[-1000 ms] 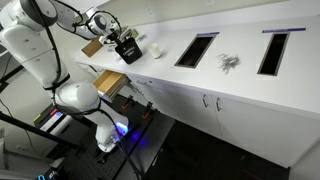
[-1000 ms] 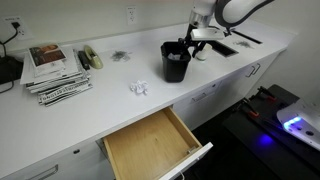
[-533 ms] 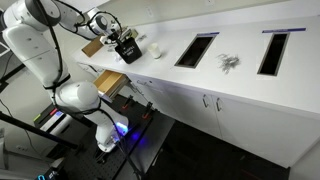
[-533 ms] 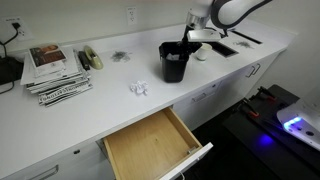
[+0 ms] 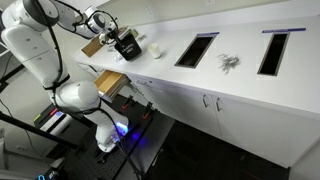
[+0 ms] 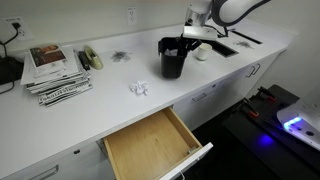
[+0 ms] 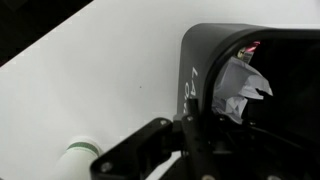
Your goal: Move the small black bin to the back of the cup
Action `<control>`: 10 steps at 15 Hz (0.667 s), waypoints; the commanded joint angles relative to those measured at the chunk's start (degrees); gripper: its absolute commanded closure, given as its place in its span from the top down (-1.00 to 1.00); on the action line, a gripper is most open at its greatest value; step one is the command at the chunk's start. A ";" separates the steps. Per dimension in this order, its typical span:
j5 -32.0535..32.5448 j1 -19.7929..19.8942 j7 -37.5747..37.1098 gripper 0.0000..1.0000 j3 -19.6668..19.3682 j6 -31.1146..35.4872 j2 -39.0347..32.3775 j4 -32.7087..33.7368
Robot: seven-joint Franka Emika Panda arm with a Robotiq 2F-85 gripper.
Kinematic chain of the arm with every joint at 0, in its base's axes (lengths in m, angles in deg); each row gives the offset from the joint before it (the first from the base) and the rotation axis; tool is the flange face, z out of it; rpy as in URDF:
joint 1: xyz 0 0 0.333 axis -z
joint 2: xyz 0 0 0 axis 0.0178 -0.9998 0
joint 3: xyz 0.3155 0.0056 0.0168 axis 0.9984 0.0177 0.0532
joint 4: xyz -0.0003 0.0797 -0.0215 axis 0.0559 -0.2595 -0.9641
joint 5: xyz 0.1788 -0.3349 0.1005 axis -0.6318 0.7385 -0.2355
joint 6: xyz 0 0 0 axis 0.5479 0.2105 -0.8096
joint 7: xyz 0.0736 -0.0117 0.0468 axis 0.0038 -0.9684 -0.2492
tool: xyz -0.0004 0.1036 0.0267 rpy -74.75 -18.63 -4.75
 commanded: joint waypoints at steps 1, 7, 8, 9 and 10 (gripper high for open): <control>3.56 -0.39 -10.99 -0.97 -2.05 -2.19 3.55 0.16; 11.03 2.32 -27.14 -0.97 -5.23 -5.46 4.63 -0.10; 11.37 3.05 -28.88 -0.97 -5.71 -5.87 4.55 -0.22; 11.62 3.80 -30.48 -0.97 -6.20 -6.02 4.62 -0.43; 11.65 4.56 -31.61 -0.97 -6.64 -6.10 4.63 -0.61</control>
